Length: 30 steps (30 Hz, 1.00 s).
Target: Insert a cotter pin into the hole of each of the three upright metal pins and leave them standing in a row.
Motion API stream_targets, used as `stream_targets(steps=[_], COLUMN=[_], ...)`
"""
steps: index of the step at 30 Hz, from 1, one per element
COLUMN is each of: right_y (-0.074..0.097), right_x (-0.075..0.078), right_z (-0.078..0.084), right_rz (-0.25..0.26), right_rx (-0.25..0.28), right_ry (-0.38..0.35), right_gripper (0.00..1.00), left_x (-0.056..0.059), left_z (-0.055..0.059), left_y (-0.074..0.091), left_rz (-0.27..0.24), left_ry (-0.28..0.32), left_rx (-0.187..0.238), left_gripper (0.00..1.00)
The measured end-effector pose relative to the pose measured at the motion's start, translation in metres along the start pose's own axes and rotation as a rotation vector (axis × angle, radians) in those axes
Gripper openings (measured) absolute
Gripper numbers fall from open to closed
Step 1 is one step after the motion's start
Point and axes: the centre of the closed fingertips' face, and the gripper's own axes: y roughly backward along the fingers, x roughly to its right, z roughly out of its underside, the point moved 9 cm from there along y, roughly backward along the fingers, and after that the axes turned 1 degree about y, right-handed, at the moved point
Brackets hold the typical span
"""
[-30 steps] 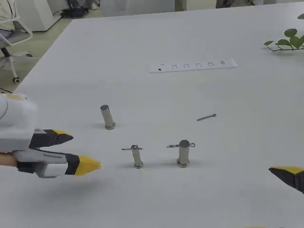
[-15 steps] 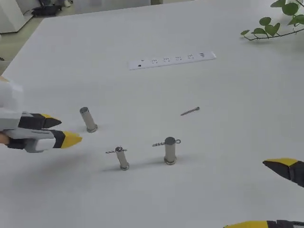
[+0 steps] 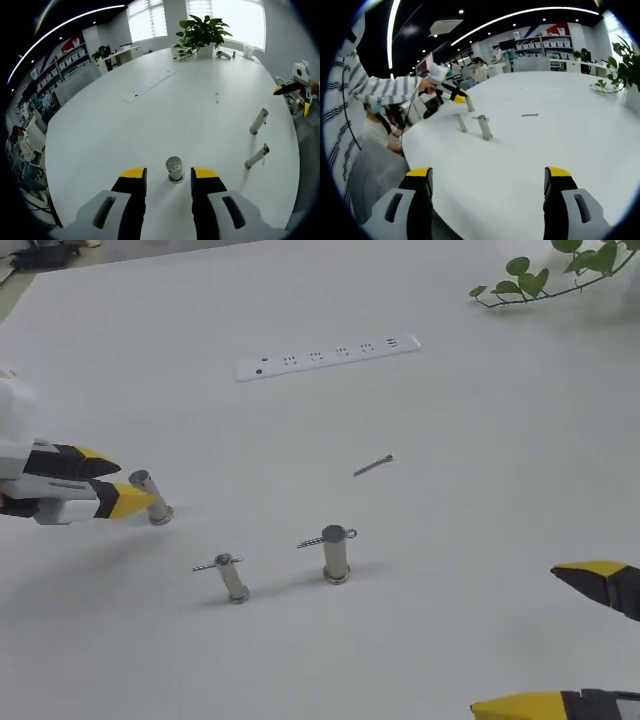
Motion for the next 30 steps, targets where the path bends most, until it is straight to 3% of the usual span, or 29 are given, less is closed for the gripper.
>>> stream_targets(steps=[3, 16, 26, 30], right_y=[0.000, 0.003, 0.005, 0.006], right_x=[0.000, 0.003, 0.001, 0.001], right_z=[0.001, 0.003, 0.004, 0.005], right_rz=[0.006, 0.034, 0.042, 0.046], right_rx=[-0.001, -0.011, -0.017, -0.018], right_ry=[-0.005, -0.018, -0.017, -0.017], right_gripper=[0.93, 0.92, 0.92, 0.92], left_x=[0.001, 0.000, -0.003, -0.004], left_z=[-0.001, -0.002, -0.001, -0.001], left_y=[-0.004, -0.016, -0.017, -0.018], left_rz=[0.035, 0.081, 0.086, 0.058], left_ry=[-0.001, -0.026, 0.008, 0.033], left_rx=[-0.009, -0.022, -0.030, -0.027], left_gripper=[0.29, 0.15, 0.12, 0.12])
